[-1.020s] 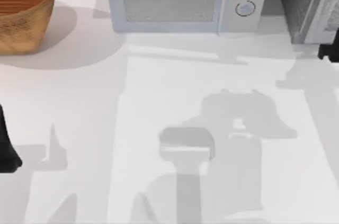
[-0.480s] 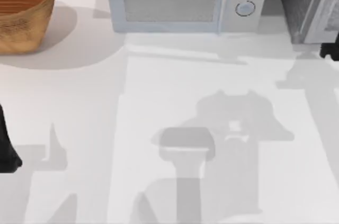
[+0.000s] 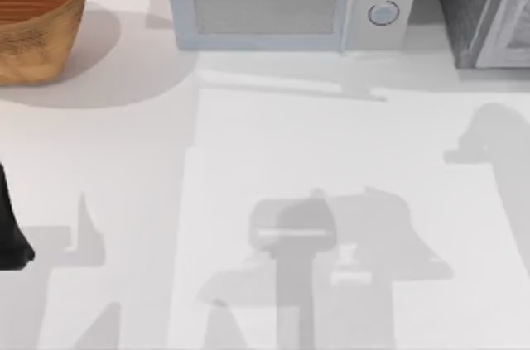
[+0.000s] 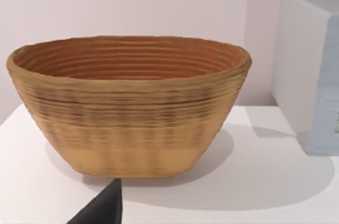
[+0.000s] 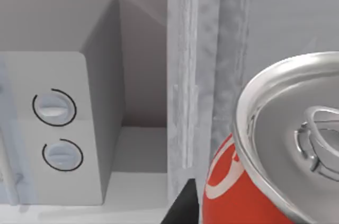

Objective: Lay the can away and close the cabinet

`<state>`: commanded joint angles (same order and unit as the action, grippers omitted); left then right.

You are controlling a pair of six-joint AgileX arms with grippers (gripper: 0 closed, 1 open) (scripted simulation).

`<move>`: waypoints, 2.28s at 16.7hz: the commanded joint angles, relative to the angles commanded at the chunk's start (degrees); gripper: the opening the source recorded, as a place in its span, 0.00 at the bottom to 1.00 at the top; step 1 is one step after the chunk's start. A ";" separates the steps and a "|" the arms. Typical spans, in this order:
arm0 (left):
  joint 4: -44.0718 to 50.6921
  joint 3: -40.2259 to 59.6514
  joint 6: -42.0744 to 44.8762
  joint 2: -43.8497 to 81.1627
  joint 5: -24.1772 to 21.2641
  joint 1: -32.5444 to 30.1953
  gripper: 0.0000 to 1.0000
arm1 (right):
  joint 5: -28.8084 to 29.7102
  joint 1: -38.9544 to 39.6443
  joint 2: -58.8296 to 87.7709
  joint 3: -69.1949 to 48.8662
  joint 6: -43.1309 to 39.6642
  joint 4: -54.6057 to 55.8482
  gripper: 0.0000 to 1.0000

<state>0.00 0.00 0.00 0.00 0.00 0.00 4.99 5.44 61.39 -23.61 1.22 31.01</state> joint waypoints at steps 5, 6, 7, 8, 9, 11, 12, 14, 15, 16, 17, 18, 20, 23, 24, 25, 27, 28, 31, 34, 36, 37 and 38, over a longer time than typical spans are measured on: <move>0.00 0.00 0.00 0.00 0.00 0.00 1.00 | -1.53 -0.69 -12.32 5.23 0.01 -6.78 0.00; 0.00 0.00 0.00 0.00 0.00 0.00 1.00 | -1.79 -0.88 -14.90 6.34 0.02 -8.22 0.00; 0.00 0.00 0.00 0.00 0.00 0.00 1.00 | -2.03 -1.09 -17.29 7.44 0.03 -9.63 0.00; 0.00 0.00 0.00 0.00 0.00 0.00 1.00 | -2.23 -1.33 -19.73 8.52 0.04 -11.00 0.00; 0.00 0.00 0.00 0.00 0.00 0.00 1.00 | -2.42 -1.58 -22.46 9.59 0.04 -12.38 0.00; 0.00 0.00 0.00 0.00 0.00 0.00 1.00 | -2.74 -2.15 -27.45 11.78 0.02 -15.25 0.00; 0.00 0.00 0.00 0.00 0.00 0.00 1.00 | -2.89 -2.45 -29.55 12.84 0.00 -16.61 0.00; 0.00 0.00 0.00 0.00 0.00 0.00 1.00 | -3.15 -3.04 -34.37 14.68 -0.07 -18.91 0.00; 0.00 0.00 0.00 0.00 0.00 0.00 1.00 | -3.27 -3.32 -37.56 15.59 -0.10 -20.18 0.00; 0.00 0.00 0.00 0.00 0.00 0.00 1.00 | -3.40 -3.61 -41.23 16.58 -0.13 -21.58 0.00; 0.00 0.00 0.00 0.00 0.00 0.00 1.00 | -3.55 -3.91 -45.25 17.71 -0.16 -23.11 0.00; 0.00 0.00 0.00 0.00 0.00 0.00 1.00 | -3.73 -4.22 -49.33 18.94 -0.20 -24.72 0.00; 0.00 0.00 0.00 0.00 0.00 0.00 1.00 | -4.20 -4.84 -55.74 21.22 -0.41 -27.71 0.00; 0.00 0.00 0.00 0.00 0.00 0.00 1.00 | -4.89 -5.40 -60.84 23.40 -1.07 -30.67 0.00; 0.00 0.00 0.00 0.00 0.00 0.00 1.00 | -4.99 -5.45 -61.39 23.61 -1.22 -31.01 0.00; 0.00 0.00 0.00 0.00 0.00 0.00 1.00 | -4.99 -5.45 -61.39 23.61 -1.22 -31.01 0.00; 0.00 0.00 0.00 0.00 0.00 0.00 1.00 | -4.99 -5.45 -61.39 23.61 -1.22 -31.01 0.00; 0.00 0.00 0.00 0.00 0.00 0.00 1.00 | -4.99 -5.45 -61.39 23.61 -1.22 -31.01 0.00; 0.00 0.00 0.00 0.00 0.00 0.00 1.00 | -4.95 -5.23 -61.06 22.94 -1.06 -30.82 0.00; 0.00 0.00 0.00 0.00 0.00 0.00 1.00 | -4.60 -4.76 -59.07 18.38 -0.88 -30.83 0.00; 0.00 0.00 0.00 0.00 0.00 0.00 1.00 | -4.13 -4.23 -55.72 13.53 -0.79 -31.77 0.00; 0.00 0.00 0.00 0.00 0.00 0.00 1.00 | -3.84 -3.92 -53.57 10.78 -0.76 -32.49 0.00; 0.00 0.00 0.00 0.00 0.00 0.00 1.00 | -3.51 -3.59 -51.15 7.83 -0.74 -33.34 0.00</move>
<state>0.00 0.00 0.00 0.00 0.00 0.00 1.48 1.85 10.24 -15.77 0.48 -2.34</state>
